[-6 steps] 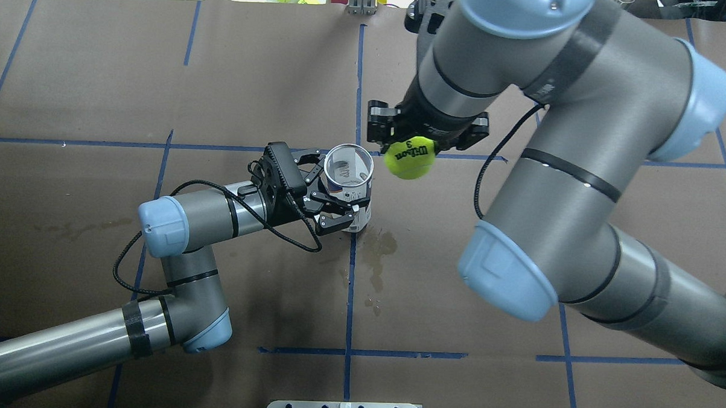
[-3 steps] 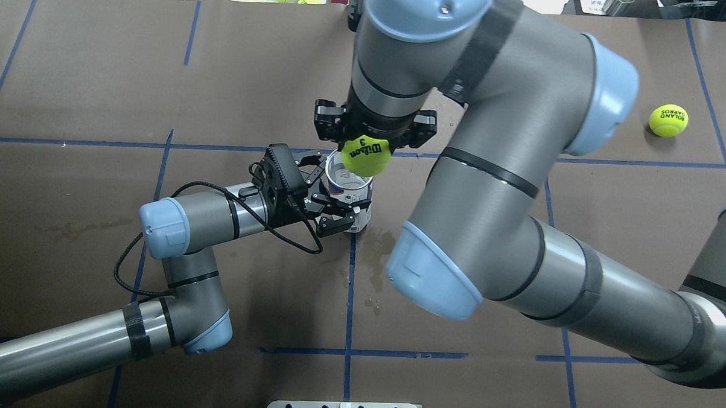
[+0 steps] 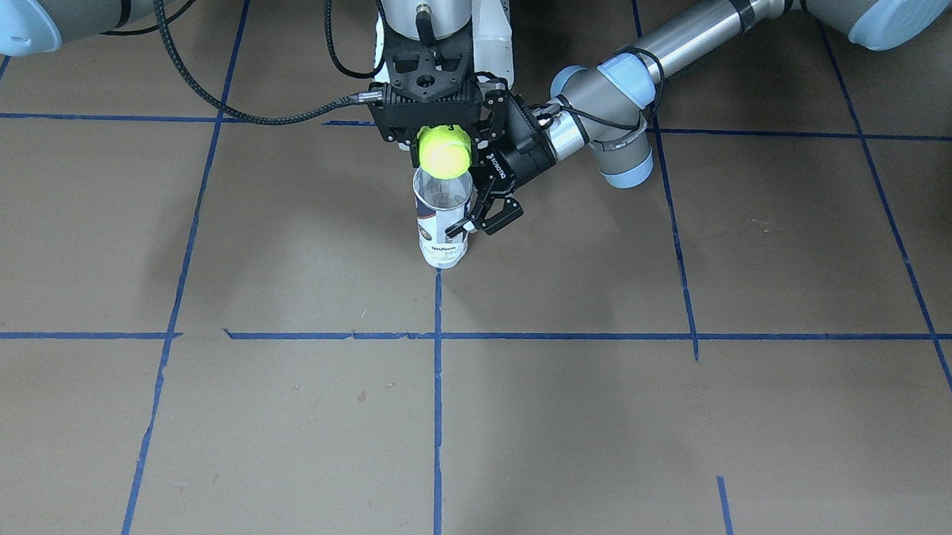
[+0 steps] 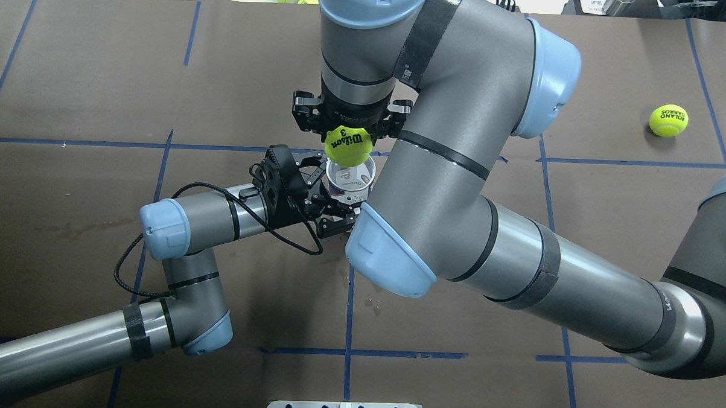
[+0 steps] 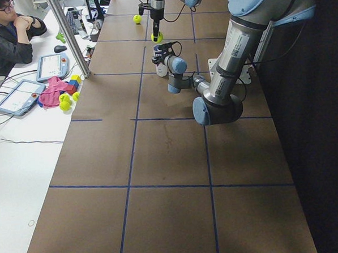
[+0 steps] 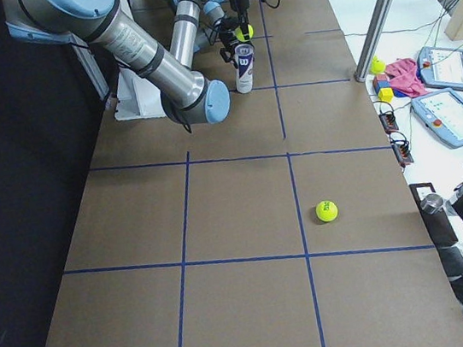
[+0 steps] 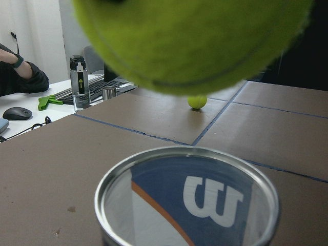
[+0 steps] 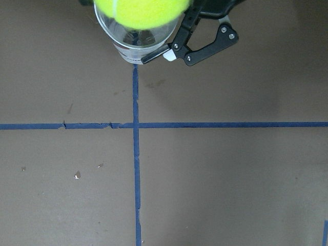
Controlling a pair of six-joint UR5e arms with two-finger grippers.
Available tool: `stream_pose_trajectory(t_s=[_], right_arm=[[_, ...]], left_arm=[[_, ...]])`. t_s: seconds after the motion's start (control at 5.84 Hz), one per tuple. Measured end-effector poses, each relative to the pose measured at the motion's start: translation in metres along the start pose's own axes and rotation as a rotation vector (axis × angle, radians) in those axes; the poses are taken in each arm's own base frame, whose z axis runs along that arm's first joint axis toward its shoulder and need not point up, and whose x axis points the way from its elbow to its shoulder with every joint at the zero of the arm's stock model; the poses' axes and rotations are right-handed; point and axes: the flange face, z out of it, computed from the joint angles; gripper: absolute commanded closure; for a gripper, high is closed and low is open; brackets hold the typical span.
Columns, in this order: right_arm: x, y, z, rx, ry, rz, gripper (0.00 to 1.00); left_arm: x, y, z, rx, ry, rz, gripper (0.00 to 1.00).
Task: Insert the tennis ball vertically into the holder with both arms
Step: 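Release the ball into the can and lift the right gripper away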
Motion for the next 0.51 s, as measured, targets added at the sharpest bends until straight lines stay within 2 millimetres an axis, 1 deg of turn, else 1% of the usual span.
stream_pose_trajectory(t_s=[0.17,0.51], right_arm=[[-0.0002,-0.0003,0.0002,0.001,0.001,-0.002,0.01],[-0.0002,0.0006,-0.0001,0.001,0.000,0.001,0.00]], left_arm=[[-0.0001,0.0004,-0.0002,-0.001,0.000,0.000,0.15],[-0.0003,0.0010,-0.0005,-0.001,-0.001,0.000,0.15]])
